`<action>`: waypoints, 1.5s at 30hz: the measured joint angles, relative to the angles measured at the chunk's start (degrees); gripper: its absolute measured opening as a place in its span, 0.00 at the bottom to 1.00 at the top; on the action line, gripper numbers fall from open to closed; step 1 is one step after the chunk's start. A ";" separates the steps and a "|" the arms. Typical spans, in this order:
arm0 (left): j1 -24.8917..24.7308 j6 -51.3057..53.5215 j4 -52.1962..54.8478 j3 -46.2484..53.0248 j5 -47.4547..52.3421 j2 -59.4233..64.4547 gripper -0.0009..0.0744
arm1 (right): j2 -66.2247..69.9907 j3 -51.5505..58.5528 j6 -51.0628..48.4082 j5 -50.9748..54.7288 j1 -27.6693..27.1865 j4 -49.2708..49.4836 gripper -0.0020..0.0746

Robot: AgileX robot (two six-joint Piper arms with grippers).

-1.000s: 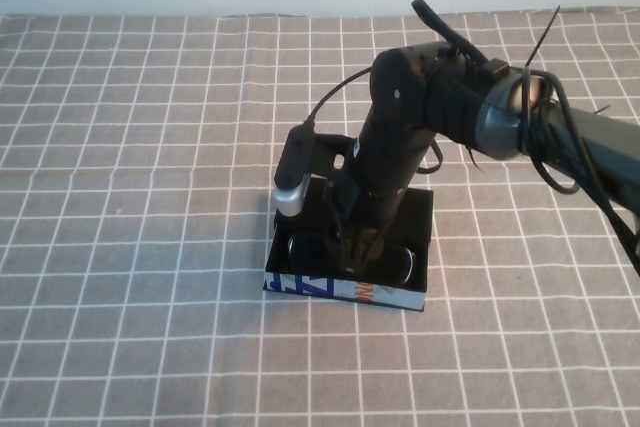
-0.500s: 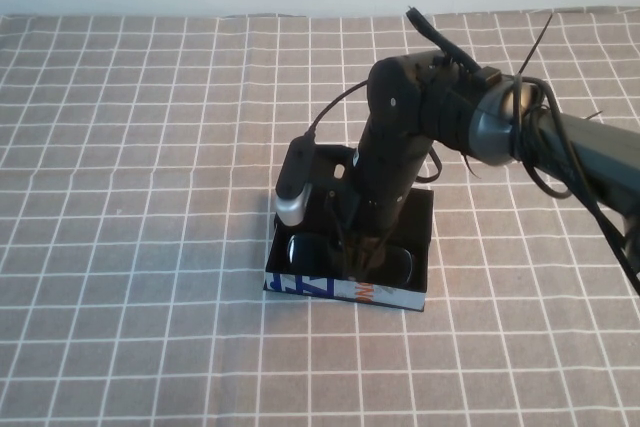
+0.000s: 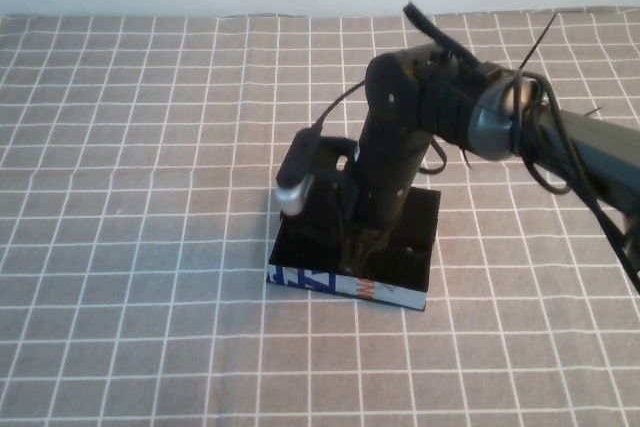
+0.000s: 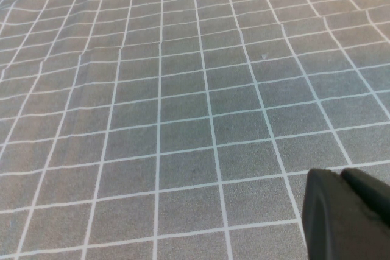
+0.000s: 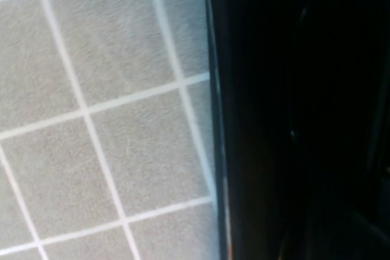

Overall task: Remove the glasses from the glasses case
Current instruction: Pick up the glasses from the glasses case, then place the glasses on the table

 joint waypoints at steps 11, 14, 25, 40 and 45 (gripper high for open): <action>0.00 0.00 0.00 0.00 0.00 0.00 0.01 | -9.29 -5.44 15.24 3.76 -0.10 -2.19 0.11; 0.00 0.00 0.00 0.00 0.00 0.00 0.01 | -12.91 -3.25 22.55 3.99 -1.46 -3.07 0.11; 0.00 0.00 0.00 0.00 0.00 0.00 0.01 | -31.23 26.44 40.76 -3.56 -6.35 -3.89 0.11; 0.00 0.00 0.00 0.00 0.00 0.00 0.01 | -40.66 58.28 62.29 -23.31 -7.93 2.52 0.11; 0.00 0.00 0.00 0.00 0.00 0.00 0.01 | -37.72 58.65 63.51 -27.52 -7.93 2.52 0.13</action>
